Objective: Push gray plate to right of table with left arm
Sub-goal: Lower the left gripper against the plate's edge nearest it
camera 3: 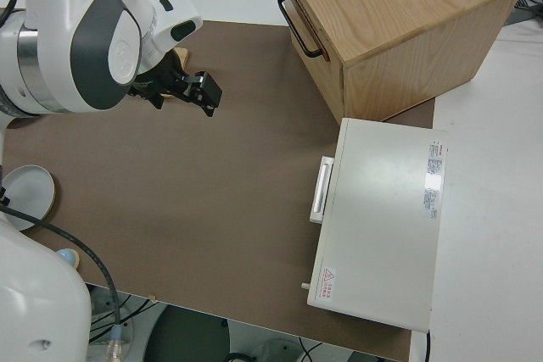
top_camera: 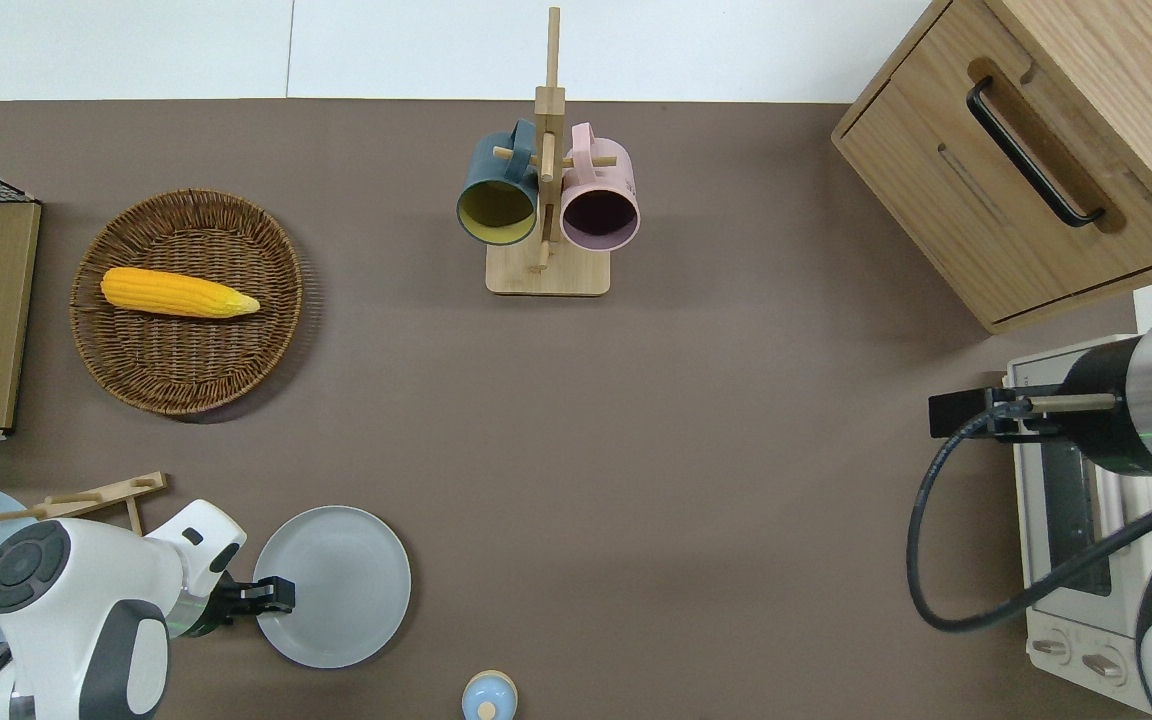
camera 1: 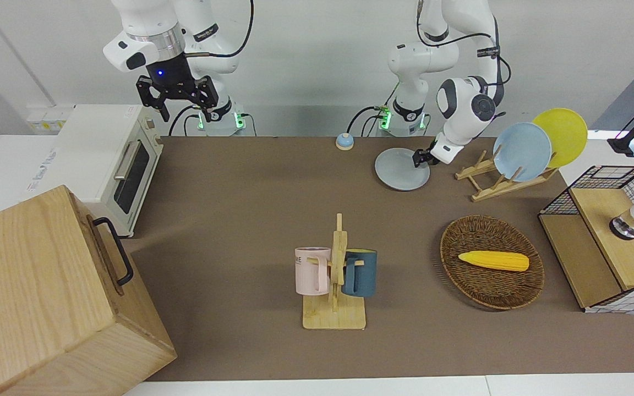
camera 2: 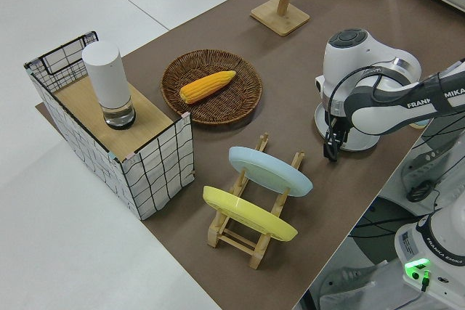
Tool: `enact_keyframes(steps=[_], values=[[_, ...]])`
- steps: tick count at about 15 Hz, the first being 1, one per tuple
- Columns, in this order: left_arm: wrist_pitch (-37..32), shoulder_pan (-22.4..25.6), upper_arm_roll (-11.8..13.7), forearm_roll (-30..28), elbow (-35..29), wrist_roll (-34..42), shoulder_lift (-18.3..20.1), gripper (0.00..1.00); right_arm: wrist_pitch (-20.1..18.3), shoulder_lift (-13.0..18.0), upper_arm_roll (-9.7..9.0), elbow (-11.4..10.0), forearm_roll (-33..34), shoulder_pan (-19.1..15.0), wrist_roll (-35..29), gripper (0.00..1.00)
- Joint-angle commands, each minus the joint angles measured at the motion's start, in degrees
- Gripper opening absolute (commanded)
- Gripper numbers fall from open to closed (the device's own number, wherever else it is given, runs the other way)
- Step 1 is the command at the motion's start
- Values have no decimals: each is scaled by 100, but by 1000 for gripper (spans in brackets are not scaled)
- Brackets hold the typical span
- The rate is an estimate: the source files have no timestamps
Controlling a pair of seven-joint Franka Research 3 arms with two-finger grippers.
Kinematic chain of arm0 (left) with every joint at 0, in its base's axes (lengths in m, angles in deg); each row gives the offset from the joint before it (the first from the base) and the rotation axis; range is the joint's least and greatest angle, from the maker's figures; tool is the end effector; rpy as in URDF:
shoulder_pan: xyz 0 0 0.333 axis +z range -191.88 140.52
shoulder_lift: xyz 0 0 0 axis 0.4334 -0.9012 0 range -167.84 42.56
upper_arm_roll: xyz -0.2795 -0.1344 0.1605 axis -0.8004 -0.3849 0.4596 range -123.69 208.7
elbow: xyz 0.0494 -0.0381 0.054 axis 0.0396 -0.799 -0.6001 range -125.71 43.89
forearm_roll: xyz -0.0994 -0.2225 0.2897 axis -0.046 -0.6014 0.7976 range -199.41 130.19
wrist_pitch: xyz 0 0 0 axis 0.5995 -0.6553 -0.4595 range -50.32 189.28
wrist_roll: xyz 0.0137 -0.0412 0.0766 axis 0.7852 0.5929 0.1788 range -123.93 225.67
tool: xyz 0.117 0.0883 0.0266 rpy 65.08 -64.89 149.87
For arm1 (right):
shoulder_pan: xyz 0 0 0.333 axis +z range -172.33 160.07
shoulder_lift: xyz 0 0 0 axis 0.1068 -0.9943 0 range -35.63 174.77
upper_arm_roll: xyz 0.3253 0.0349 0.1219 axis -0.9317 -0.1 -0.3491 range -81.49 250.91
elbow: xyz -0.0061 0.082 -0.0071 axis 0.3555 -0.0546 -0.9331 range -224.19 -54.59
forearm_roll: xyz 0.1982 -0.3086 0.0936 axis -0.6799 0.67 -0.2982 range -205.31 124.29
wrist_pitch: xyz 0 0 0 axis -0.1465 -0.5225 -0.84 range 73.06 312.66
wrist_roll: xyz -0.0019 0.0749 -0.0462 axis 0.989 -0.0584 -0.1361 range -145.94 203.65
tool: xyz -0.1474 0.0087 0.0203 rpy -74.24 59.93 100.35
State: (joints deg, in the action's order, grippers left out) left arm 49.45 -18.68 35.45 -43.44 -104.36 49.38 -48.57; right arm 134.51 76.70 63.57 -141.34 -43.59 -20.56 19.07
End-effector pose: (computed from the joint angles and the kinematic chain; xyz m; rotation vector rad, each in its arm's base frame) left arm 0.3367 -0.0088 0.2894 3.0246 0.2105 -0.4246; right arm 0.4875 0.0784 0.6428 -3.1322 0.0835 0.0060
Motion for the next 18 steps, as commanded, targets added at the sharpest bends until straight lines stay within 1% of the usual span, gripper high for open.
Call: enact_keyframes(steps=[1, 2, 3, 4, 10, 13, 18], values=[[72, -102, 47, -75, -158, 114, 52, 235, 2, 157, -83, -156, -123, -139, -67, 996], [71, -102, 47, -75, -158, 105, 52, 151, 2, 157, -83, -156, -123, -139, -59, 996], [71, -102, 47, -83, -158, 53, 52, 34, -7, 157, -83, -156, -123, -139, -67, 996], [71, -102, 47, -84, -158, -9, 61, 0, 1, 157, -83, -156, -123, -139, -59, 996], [71, -111, 47, -127, -158, -211, 61, 0, 2, 157, -83, -156, -123, -139, -67, 996], [98, -260, -14, -285, -158, -571, 52, 0, 2, 157, -83, -156, -123, -139, -58, 996], [212, -629, -41, -654, -150, -870, 34, 0, -7, 157, -83, -156, -123, -139, -59, 996]])
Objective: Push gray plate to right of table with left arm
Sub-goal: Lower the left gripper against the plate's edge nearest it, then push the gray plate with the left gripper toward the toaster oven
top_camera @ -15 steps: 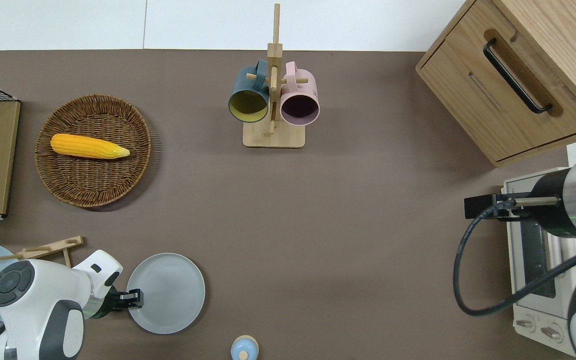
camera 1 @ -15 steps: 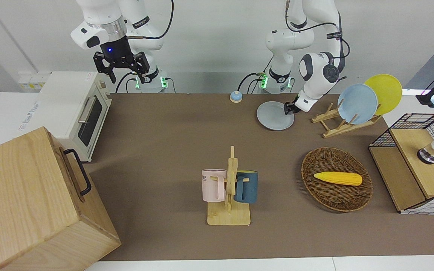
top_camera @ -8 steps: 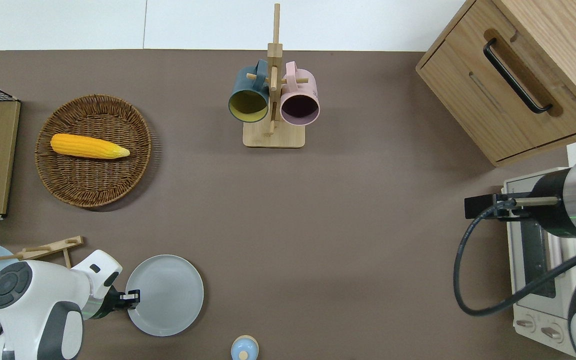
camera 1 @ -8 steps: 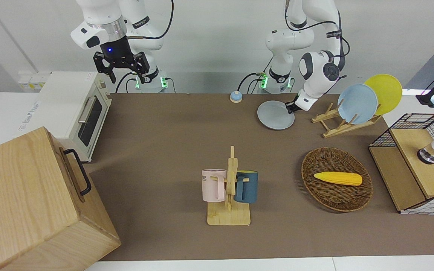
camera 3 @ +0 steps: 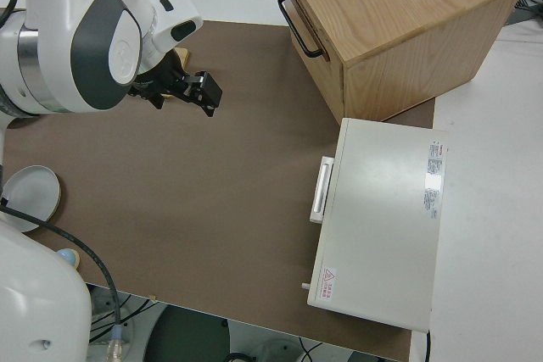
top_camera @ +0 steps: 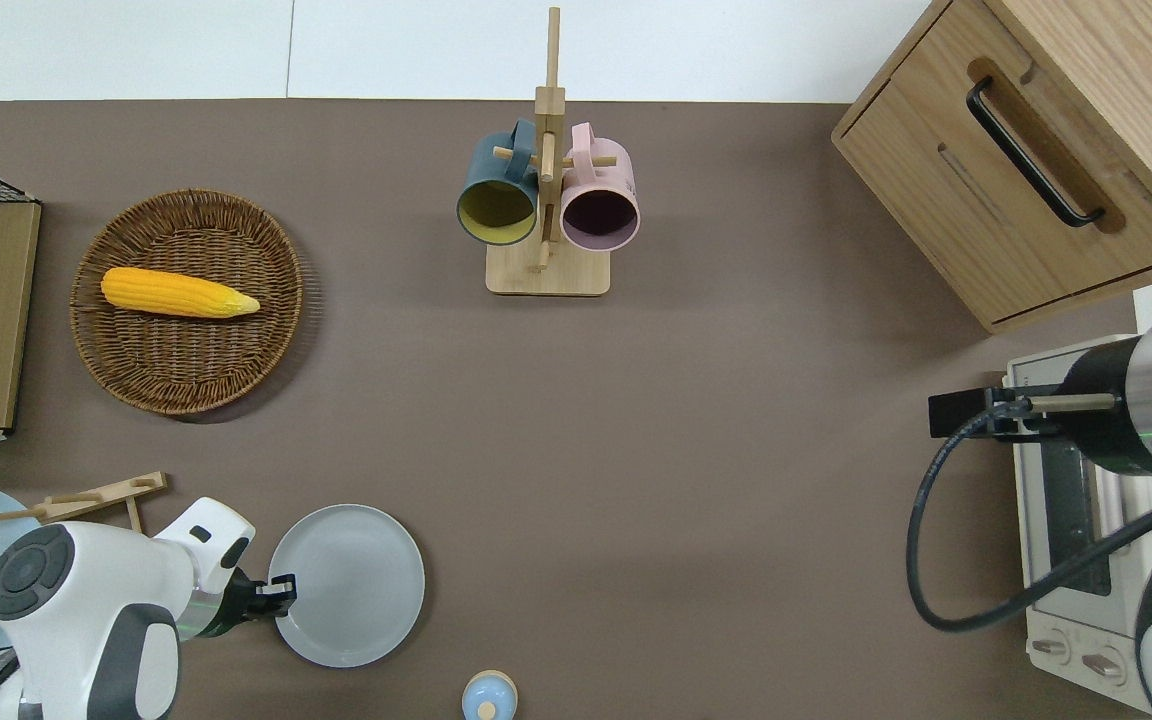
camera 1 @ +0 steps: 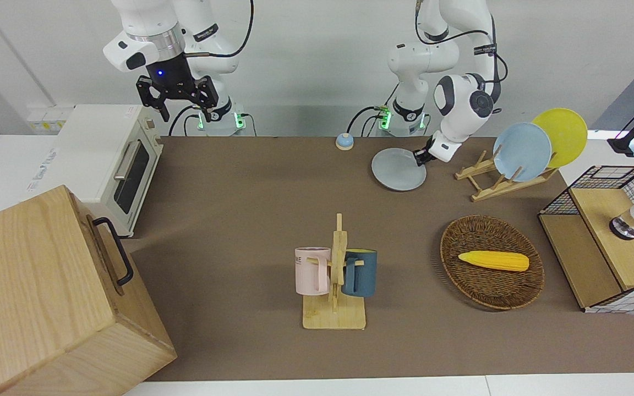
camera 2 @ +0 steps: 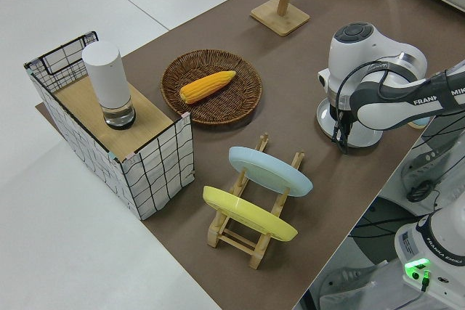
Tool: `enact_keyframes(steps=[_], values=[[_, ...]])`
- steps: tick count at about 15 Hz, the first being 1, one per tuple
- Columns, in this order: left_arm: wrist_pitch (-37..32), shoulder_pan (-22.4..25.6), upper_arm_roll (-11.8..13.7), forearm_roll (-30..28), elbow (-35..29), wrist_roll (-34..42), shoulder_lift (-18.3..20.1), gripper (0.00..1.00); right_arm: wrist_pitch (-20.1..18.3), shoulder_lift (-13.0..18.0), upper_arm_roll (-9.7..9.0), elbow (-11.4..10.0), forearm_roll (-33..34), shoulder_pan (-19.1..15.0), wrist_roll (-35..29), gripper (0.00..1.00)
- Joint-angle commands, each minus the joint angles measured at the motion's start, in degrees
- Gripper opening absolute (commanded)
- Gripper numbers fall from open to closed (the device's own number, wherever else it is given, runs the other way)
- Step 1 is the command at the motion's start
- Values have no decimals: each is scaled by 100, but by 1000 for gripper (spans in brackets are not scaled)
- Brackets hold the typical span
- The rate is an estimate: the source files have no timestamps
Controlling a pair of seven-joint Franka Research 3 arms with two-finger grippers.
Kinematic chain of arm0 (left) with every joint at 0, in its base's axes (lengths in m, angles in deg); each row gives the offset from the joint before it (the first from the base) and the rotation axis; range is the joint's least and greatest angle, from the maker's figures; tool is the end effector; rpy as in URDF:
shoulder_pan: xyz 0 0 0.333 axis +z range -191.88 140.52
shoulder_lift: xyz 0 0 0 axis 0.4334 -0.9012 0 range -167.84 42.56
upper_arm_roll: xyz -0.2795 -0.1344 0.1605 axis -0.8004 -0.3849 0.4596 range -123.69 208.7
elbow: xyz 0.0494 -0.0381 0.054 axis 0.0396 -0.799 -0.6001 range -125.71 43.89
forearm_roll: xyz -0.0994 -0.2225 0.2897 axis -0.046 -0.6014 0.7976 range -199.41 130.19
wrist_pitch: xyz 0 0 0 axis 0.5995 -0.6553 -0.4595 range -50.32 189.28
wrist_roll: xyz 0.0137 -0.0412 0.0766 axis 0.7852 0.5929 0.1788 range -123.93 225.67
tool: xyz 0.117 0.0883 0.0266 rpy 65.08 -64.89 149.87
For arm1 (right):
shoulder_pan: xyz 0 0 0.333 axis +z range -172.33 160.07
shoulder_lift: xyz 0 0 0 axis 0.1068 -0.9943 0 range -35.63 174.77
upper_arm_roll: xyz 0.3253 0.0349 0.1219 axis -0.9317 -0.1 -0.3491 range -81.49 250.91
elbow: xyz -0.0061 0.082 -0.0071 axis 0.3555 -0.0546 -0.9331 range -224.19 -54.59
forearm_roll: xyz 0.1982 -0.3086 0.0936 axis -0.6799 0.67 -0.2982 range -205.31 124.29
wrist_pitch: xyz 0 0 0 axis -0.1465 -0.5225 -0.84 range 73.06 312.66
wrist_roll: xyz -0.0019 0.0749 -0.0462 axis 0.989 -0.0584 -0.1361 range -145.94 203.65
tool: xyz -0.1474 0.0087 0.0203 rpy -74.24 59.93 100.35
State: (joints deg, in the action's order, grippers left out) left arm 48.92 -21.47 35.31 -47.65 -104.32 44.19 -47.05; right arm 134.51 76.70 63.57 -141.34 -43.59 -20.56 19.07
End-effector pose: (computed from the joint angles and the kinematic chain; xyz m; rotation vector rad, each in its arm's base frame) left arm 0.3361 -0.0314 0.2985 2.9806 0.3398 -0.4048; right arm 0.4875 0.0784 0.6428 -3.1322 0.0835 0.0060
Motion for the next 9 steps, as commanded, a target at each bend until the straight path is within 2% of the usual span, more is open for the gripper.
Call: enact_keyframes(steps=[1, 3, 4, 8, 9], values=[[326, -447, -36, -269, -154, -430, -118, 0, 1, 157, -83, -156, -123, -139, -58, 996], [388, -614, -71, -330, -145, -640, -126, 0, 2, 157, -83, -156, -123, -139, -67, 996], [440, -693, -193, -452, -145, -789, -126, 0, 2, 157, -83, -156, -123, -139, -67, 996], [703, -887, -799, -857, -128, -1535, -135, 0, 2, 157, -83, -156, -123, -139, -59, 996], [818, -940, -1027, -927, -110, -1808, -144, 0, -7, 157, -83, -156, -123, -139, -58, 996]])
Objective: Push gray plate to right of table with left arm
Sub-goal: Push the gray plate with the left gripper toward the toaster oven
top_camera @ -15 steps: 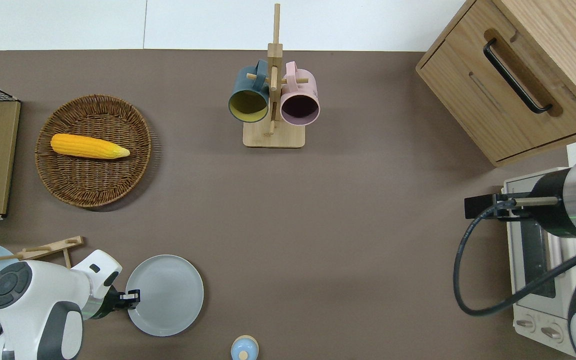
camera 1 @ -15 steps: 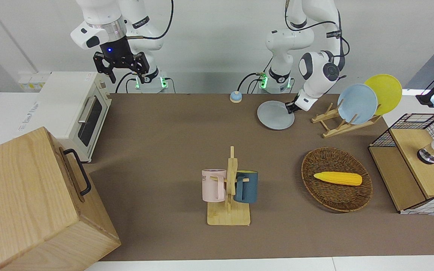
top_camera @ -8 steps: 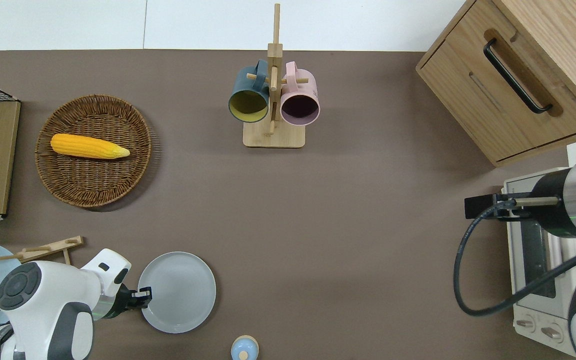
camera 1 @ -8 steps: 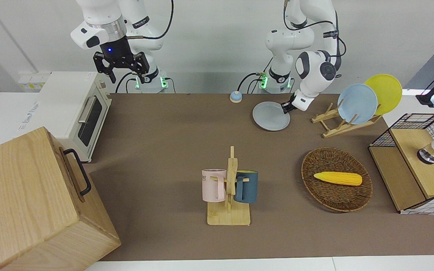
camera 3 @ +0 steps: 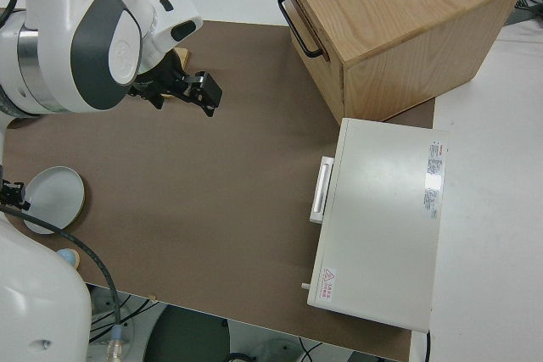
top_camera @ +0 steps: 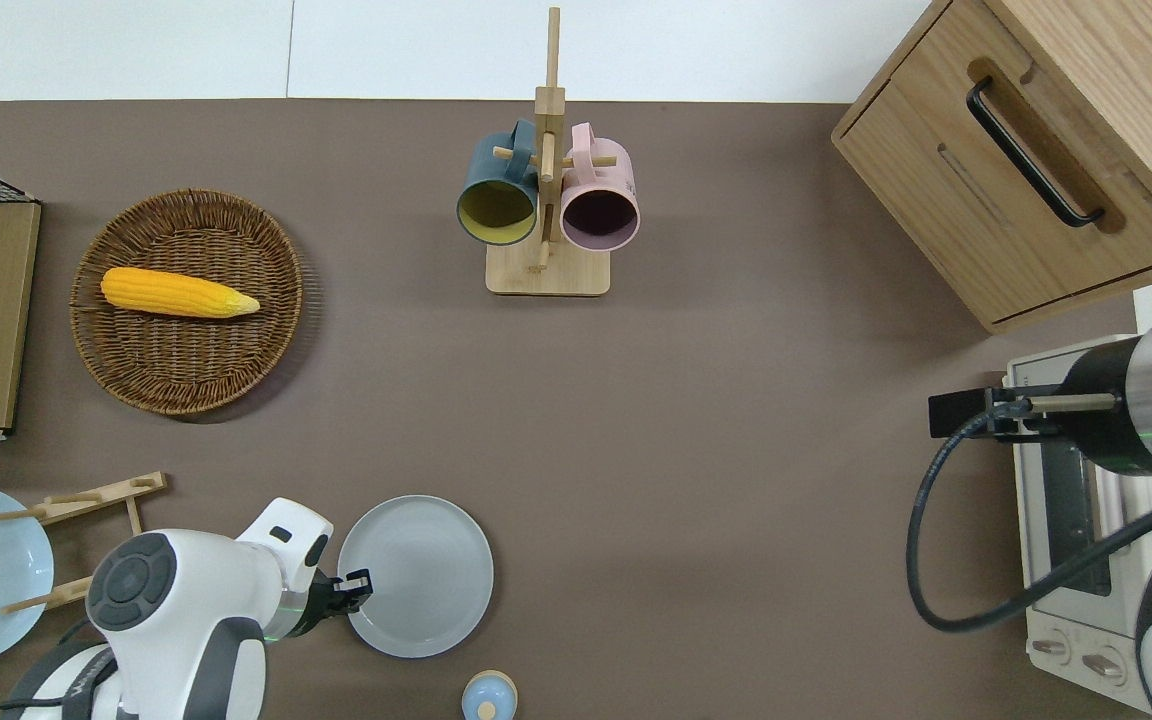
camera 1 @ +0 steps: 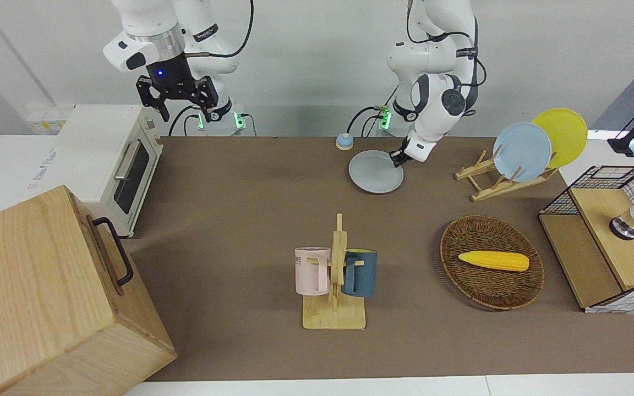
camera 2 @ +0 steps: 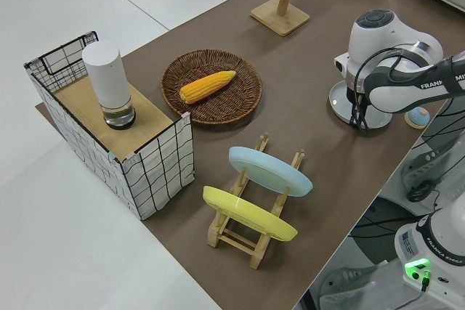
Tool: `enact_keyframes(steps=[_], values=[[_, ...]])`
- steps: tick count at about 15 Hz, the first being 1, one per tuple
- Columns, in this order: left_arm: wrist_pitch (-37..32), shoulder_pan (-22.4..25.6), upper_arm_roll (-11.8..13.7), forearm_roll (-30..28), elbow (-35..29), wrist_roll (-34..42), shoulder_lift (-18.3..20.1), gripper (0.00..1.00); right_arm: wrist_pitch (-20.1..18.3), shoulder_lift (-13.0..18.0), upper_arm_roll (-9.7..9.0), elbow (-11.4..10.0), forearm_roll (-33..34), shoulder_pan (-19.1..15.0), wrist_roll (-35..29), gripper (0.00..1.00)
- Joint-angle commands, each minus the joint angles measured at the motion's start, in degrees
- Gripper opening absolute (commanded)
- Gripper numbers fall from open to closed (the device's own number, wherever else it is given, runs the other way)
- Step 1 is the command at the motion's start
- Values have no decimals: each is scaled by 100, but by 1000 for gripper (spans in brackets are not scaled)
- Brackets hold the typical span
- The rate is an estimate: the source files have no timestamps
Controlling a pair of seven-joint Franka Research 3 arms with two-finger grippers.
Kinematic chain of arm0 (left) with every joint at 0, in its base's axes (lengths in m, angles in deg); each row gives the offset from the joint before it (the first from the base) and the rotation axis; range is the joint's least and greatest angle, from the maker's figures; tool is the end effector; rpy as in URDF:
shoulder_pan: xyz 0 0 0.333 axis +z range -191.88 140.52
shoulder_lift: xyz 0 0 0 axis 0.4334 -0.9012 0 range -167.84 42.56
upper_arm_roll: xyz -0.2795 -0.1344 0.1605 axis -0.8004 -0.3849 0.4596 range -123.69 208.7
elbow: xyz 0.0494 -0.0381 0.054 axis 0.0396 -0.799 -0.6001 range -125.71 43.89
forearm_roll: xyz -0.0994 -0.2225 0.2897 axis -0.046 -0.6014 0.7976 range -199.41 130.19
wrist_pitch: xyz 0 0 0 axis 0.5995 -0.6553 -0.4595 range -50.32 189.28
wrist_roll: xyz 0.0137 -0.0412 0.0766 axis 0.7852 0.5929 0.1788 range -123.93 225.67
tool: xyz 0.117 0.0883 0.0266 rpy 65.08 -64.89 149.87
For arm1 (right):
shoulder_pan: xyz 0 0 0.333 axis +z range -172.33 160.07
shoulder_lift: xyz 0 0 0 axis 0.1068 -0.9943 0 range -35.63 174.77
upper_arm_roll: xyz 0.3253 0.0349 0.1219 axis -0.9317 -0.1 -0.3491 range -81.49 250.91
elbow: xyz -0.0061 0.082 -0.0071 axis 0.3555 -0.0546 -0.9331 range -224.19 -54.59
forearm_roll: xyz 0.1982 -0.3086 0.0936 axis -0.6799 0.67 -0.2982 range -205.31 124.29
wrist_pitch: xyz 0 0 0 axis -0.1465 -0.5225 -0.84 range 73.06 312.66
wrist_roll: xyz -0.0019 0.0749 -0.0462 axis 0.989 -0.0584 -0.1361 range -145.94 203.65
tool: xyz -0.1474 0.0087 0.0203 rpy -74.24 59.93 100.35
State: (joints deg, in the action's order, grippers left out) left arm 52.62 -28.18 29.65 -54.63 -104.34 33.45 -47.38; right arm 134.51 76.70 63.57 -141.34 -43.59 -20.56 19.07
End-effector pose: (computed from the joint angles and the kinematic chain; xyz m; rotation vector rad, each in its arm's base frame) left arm 0.3321 -0.1087 0.2988 2.9569 0.4385 -0.3663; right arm 0.4875 0.0784 0.6428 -3.1322 0.0835 0.0060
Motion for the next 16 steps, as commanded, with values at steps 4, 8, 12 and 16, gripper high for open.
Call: enact_keyframes(steps=[4, 8, 12, 16], values=[[721, -330, -1113, -633, 14, -1343, -155, 0, 2, 157, -83, -156, -123, -139, -58, 996], [879, -497, -1464, -837, 252, -1983, -295, 0, 1, 157, -83, -156, -123, -139, -58, 996], [1204, -751, -1694, -872, 498, -2695, -611, 0, 2, 157, -83, -156, -123, -139, -58, 996], [1784, -1138, -1694, -881, 638, -3039, -1068, 0, 2, 157, -83, -156, -123, -139, -59, 996]])
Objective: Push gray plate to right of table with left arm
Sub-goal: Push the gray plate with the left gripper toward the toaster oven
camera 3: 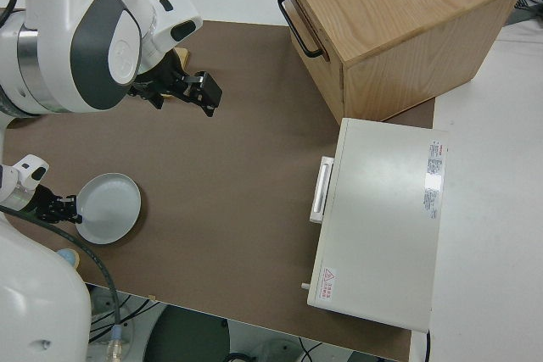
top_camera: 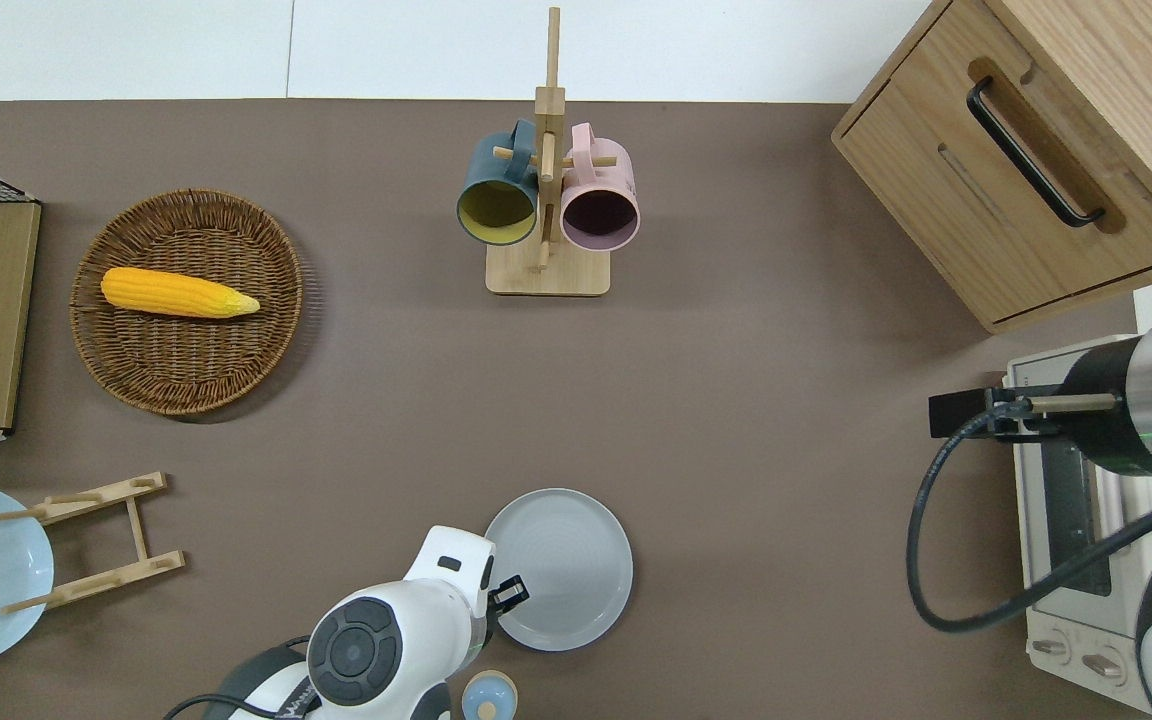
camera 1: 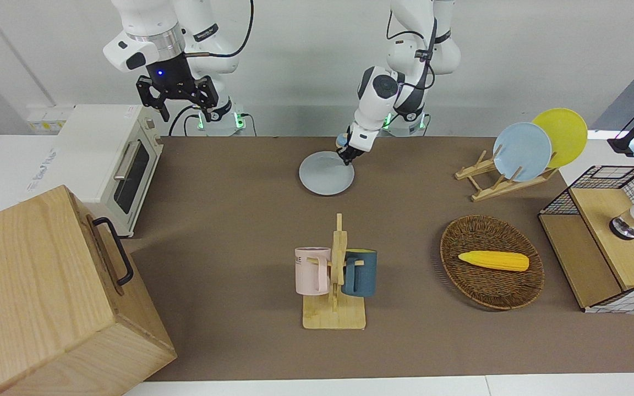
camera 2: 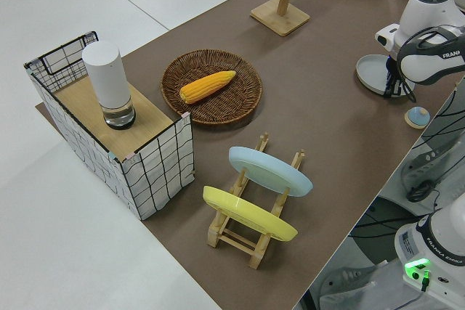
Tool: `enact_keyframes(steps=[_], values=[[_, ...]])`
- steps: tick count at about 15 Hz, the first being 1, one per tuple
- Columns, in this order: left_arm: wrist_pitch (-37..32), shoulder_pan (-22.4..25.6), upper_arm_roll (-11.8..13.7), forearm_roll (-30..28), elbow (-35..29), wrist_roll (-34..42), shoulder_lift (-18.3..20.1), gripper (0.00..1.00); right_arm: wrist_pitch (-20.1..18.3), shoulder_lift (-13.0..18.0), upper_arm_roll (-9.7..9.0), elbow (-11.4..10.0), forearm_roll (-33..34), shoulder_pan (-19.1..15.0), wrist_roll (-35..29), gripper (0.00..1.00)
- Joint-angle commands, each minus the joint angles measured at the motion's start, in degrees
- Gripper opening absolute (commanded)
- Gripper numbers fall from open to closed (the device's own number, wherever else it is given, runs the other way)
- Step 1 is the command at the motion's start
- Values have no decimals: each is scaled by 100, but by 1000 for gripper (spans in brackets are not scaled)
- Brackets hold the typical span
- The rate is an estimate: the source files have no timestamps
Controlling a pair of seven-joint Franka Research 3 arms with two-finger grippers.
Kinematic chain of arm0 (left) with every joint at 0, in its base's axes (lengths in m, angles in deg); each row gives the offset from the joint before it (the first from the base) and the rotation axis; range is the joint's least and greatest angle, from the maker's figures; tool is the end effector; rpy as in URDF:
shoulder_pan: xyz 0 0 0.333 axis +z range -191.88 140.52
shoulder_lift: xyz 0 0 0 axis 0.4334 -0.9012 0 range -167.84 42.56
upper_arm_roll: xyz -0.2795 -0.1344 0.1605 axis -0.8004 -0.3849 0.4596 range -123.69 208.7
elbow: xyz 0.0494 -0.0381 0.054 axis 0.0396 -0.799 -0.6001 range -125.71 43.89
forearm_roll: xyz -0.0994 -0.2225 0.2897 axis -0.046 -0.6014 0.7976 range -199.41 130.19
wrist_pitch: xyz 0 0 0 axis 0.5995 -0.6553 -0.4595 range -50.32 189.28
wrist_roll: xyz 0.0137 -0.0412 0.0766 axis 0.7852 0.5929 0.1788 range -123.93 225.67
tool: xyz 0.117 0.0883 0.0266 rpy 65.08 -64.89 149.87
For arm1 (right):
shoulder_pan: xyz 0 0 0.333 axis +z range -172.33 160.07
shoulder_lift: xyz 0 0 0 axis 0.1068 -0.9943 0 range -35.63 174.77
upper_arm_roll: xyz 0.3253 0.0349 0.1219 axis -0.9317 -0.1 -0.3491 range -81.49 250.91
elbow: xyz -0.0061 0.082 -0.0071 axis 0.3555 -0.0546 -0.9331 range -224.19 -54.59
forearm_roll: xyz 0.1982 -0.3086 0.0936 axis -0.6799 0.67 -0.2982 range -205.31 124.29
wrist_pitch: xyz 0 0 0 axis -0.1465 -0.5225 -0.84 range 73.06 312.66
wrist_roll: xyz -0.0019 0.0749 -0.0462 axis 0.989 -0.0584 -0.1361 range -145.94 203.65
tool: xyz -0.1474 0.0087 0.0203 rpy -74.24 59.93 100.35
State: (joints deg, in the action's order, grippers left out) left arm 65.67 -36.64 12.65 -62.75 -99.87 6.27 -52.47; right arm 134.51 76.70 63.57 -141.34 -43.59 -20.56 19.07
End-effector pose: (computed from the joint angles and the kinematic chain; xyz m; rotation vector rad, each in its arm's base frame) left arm 0.3071 -0.2737 0.3036 2.8898 0.6727 -0.2093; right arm 0.4875 0.0784 0.6428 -3.1322 0.0835 0.0060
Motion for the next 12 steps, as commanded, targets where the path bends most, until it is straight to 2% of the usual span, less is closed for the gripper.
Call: enact_keyframes(steps=[1, 4, 12], values=[[646, -397, 6, -69, 270, -426, -725, 0, 2, 157, -83, -156, -123, -139, -58, 996], [1139, -600, 6, -69, 455, -664, -1130, 0, 2, 157, -83, -156, -123, -139, -58, 996], [1166, -1004, 103, -77, 991, -1235, -1482, 0, 2, 157, -83, -156, -123, -139, -59, 996]])
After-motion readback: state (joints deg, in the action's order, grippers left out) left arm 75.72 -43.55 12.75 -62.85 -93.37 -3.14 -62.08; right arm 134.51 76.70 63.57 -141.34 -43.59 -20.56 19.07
